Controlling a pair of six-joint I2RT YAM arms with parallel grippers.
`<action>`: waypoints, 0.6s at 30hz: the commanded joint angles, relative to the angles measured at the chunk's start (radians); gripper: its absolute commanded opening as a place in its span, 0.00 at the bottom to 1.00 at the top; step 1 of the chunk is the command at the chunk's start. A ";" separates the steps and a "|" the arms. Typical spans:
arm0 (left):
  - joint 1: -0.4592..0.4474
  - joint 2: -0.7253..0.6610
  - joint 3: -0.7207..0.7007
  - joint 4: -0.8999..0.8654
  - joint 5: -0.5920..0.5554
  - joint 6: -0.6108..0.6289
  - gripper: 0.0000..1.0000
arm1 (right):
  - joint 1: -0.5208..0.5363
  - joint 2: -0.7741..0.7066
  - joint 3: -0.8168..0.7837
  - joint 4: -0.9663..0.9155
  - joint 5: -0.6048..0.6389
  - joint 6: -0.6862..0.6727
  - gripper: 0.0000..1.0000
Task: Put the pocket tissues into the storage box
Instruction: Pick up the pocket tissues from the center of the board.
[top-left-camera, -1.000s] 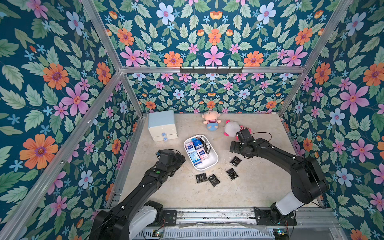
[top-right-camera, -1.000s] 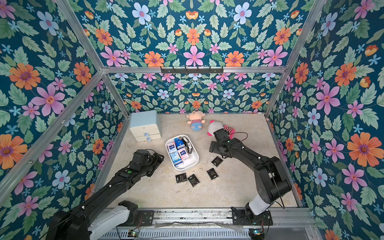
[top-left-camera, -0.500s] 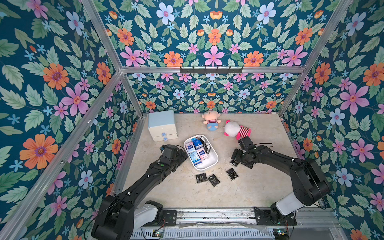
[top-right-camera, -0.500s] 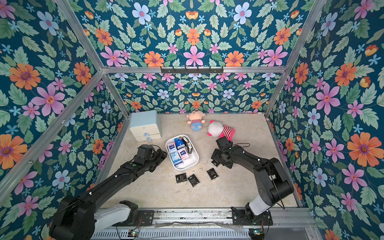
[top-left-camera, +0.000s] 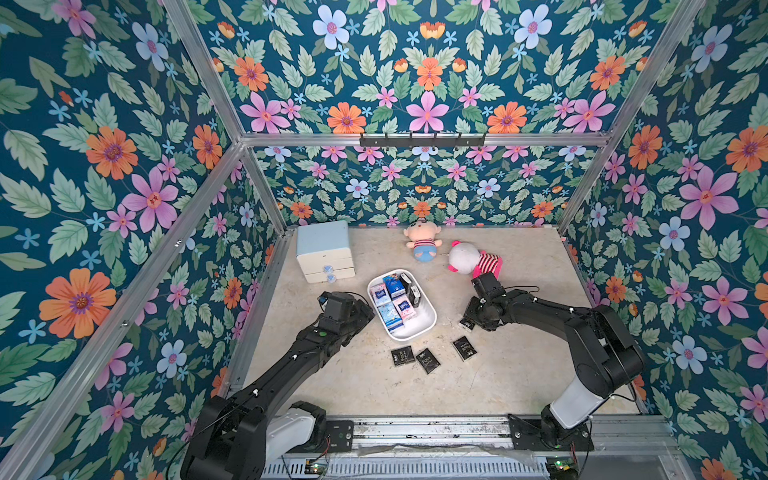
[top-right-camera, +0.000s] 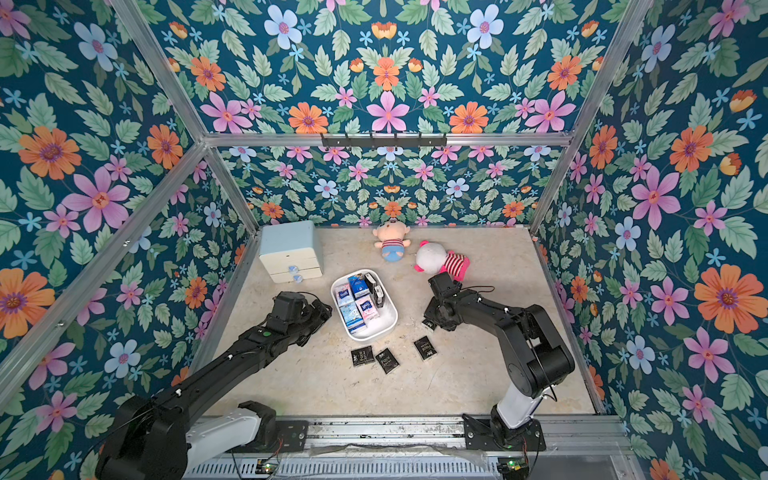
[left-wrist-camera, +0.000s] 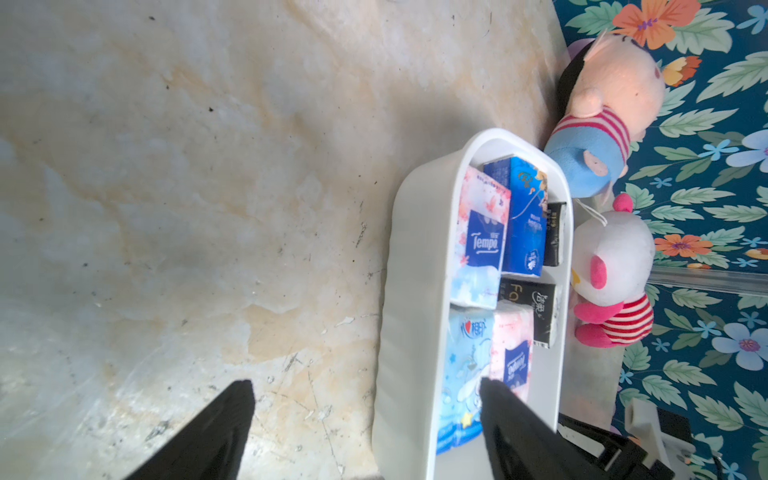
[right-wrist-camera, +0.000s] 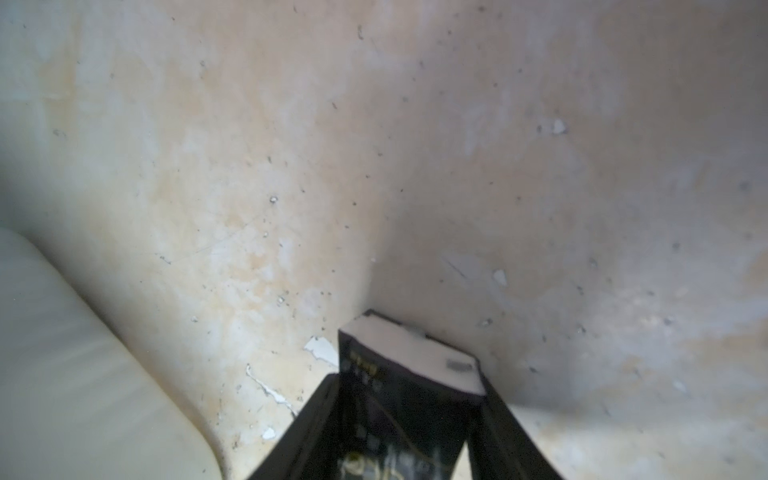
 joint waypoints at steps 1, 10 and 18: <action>0.002 0.003 0.007 0.000 -0.012 0.002 0.90 | 0.001 0.005 0.012 -0.052 0.007 -0.045 0.47; 0.009 0.044 -0.019 0.092 0.015 -0.067 0.91 | 0.011 -0.118 0.096 0.005 -0.087 -0.270 0.47; 0.020 0.078 -0.097 0.213 0.060 -0.172 0.91 | 0.095 -0.134 0.178 0.048 -0.146 -0.449 0.46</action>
